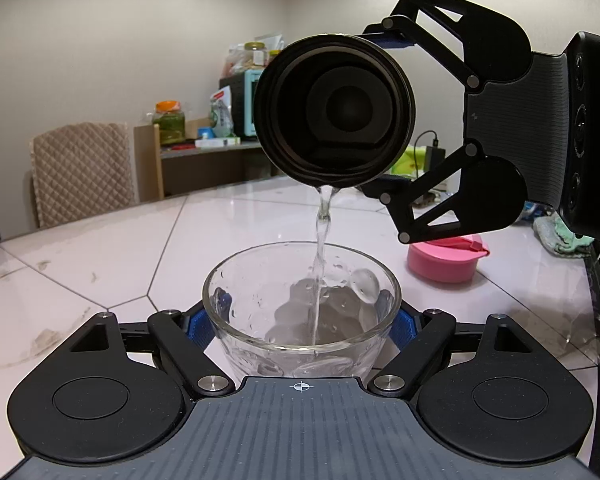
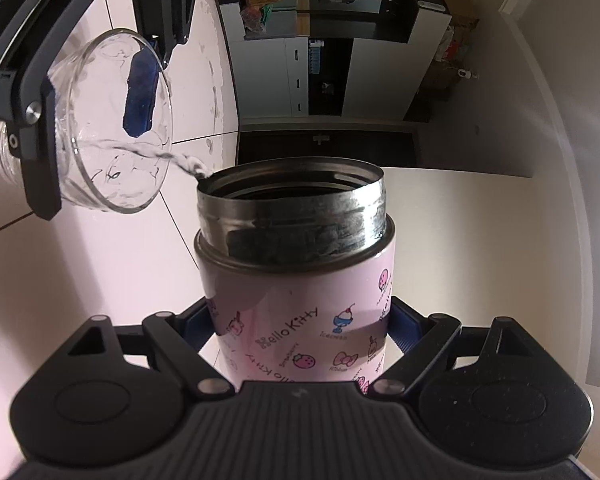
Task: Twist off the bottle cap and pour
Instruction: 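Hold the thermos tilted with the right gripper, pouring water into the glass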
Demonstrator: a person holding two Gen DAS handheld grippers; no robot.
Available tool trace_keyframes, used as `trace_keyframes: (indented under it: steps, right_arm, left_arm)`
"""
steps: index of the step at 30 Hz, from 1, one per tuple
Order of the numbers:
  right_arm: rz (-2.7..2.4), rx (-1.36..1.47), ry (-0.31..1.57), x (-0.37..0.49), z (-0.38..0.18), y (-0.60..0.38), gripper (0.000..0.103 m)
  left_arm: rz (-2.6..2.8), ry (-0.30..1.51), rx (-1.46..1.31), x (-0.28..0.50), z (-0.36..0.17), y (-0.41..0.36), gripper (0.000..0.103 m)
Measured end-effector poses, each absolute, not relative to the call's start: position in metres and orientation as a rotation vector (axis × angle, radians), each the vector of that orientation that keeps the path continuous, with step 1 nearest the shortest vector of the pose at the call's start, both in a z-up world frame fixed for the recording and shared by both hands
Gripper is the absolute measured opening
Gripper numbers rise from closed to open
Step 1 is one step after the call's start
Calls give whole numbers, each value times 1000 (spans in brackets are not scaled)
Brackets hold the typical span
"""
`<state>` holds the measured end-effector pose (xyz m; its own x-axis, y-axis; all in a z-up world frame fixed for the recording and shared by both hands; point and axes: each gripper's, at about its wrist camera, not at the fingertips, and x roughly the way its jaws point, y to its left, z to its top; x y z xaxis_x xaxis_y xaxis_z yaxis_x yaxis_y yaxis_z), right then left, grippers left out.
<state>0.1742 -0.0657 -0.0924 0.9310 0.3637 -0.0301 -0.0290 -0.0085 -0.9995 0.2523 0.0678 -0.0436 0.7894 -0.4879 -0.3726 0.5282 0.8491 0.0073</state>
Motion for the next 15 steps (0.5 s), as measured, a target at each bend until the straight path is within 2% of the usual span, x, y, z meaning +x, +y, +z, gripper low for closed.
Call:
trace_keyframes:
  steps: [15]
  right_arm:
    - [311,-1591,-276,174,-96,-69,88]
  left_arm:
    - [-548,370,114,253,-44,67,87]
